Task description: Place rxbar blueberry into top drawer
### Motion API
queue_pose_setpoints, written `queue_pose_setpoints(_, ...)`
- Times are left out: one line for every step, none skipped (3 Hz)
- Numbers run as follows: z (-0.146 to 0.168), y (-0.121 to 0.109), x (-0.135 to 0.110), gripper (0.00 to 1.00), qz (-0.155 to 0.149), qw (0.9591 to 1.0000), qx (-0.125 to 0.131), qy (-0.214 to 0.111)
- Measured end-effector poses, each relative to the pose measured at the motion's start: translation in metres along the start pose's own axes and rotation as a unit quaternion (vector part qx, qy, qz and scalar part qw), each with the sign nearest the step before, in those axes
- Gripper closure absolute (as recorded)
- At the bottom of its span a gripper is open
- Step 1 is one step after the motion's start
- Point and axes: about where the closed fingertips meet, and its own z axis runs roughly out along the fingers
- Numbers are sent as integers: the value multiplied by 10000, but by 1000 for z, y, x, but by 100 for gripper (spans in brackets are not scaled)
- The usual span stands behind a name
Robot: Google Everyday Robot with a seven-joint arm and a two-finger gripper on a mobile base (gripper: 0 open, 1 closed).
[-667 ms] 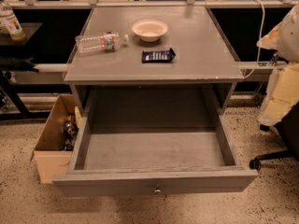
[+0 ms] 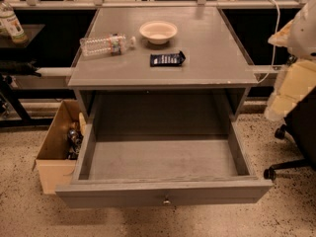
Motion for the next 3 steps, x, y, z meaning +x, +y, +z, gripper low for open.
queue_pose_setpoints(24,-44,-15,0,4,9984,7,-558)
queue_pose_setpoints(64,-95,-48,0,-83,9905,-266,-1349)
queue_pose_setpoints(100,-130,-98,0,-263,9778,-443,-2033)
